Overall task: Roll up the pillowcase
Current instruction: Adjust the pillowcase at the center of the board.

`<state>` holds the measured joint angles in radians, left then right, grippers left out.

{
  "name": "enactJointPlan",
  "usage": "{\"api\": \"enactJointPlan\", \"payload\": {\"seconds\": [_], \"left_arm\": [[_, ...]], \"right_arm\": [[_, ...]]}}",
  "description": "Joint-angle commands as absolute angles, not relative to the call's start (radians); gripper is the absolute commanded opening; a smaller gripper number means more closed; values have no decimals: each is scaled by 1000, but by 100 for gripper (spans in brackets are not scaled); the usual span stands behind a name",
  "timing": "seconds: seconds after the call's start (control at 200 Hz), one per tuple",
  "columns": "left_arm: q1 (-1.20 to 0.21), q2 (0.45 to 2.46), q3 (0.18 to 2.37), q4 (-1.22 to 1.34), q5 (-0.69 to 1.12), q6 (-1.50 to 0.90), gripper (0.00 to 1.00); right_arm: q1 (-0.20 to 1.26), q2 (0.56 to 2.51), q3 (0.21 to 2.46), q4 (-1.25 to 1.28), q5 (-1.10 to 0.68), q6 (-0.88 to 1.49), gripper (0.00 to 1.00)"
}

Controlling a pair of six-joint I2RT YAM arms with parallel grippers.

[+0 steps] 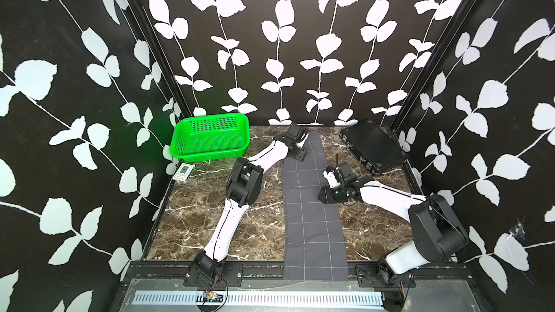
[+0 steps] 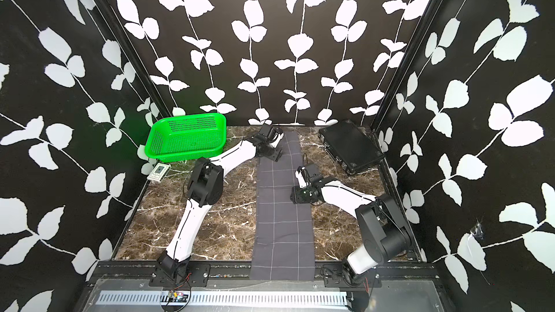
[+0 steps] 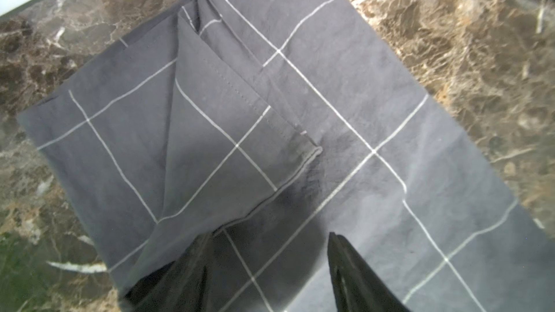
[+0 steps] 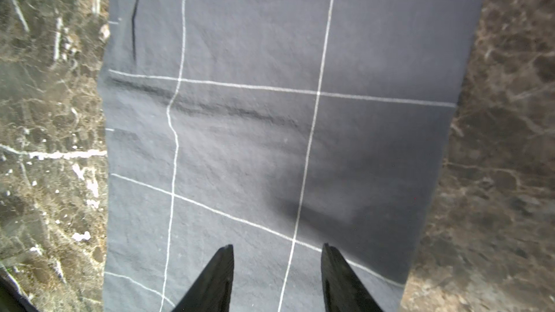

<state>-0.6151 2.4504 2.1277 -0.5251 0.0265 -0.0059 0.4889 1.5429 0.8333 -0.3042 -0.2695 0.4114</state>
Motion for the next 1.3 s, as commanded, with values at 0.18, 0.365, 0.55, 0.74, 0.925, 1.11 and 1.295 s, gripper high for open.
{"api": "enactJointPlan", "payload": {"seconds": [0.18, 0.365, 0.55, 0.74, 0.925, 1.11, 1.295], "left_arm": [[-605, 2502, 2223, -554, 33, 116, 63], [-605, 2511, 2223, -542, -21, 200, 62], [-605, 2500, 2201, -461, -66, 226, 62], [-598, 2526, 2242, -444, -66, 225, 62], [-593, 2537, 2241, -442, -67, 237, 62], [-587, 2543, 2246, -424, -68, 245, 58], [-579, 2558, 2276, -436, -110, 233, 43]], "right_arm": [[489, 1570, 850, -307, -263, 391, 50], [489, 1581, 845, -303, -265, 390, 49], [490, 1588, 844, -301, -268, 390, 50], [490, 1591, 844, -303, -272, 388, 49], [490, 1592, 849, -303, -276, 385, 49], [490, 1616, 851, -300, -280, 386, 49], [490, 1622, 854, -301, -290, 388, 49]]}}
